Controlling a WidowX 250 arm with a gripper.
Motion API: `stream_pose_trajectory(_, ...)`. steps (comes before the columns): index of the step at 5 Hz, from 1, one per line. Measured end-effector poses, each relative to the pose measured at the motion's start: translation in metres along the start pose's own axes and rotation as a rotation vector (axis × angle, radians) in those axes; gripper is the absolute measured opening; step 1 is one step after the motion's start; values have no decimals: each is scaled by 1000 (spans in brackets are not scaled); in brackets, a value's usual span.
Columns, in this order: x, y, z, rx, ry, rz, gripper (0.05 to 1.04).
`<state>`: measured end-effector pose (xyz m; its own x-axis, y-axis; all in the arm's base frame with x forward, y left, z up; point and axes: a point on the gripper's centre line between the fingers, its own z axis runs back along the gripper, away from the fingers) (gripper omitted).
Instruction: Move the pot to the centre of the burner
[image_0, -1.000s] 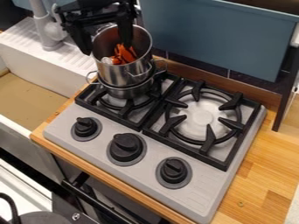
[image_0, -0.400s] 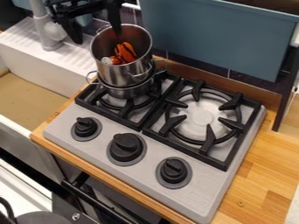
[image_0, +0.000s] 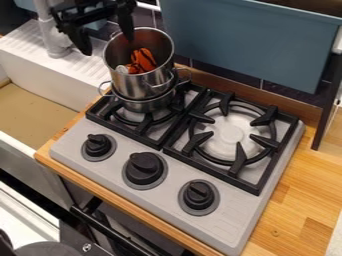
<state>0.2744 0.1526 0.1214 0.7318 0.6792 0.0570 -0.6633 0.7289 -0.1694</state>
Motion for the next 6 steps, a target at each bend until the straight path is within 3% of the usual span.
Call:
stream_pose_trajectory(3,-1,10,-11,20,-24,-49,1000)
stream_pose_trajectory(5,-10,11,-38,48,-67,-1,1000)
stream_pose_trajectory(6,-7,7,-39,43,-89,11,1000)
